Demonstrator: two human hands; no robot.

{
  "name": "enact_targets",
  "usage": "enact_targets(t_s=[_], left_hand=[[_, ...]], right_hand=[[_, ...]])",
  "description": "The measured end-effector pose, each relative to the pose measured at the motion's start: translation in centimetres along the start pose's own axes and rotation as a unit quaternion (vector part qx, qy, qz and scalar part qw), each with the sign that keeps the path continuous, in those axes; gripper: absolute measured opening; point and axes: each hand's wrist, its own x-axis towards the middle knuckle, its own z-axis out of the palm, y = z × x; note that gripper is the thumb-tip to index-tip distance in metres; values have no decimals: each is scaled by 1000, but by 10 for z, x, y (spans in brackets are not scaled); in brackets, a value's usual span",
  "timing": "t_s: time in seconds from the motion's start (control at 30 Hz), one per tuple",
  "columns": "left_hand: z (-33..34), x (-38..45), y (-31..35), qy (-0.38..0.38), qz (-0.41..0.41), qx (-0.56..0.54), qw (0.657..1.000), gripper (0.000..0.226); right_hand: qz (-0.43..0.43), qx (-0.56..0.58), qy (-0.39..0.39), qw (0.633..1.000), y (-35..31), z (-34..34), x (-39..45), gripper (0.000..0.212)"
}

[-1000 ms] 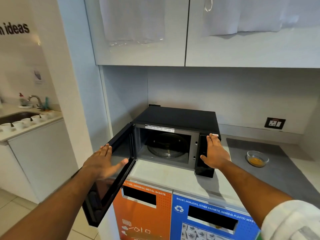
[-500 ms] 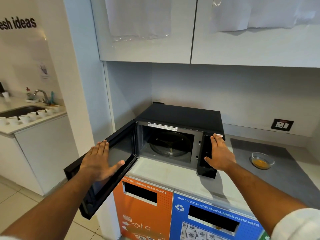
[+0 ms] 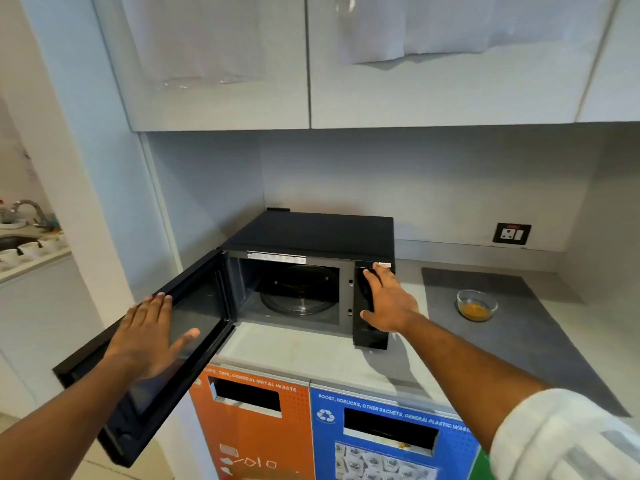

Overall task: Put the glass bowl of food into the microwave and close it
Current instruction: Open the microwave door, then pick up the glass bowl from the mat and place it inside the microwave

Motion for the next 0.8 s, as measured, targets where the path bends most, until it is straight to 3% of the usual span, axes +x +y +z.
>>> enact_targets(t_s=[0.33,0.57,0.8], left_hand=[[-10,15,160,6,65,-81,995,108],[-2,15,314,-22,110,-151,982,105],[6,10,440,-102,197,-246,943,104]], right_hand=[[-72,31,-5,997,68,17,-22,105],[21,76,-14,997,162,21,-47,97],[123,149,-4,981,254,25,-75,88]])
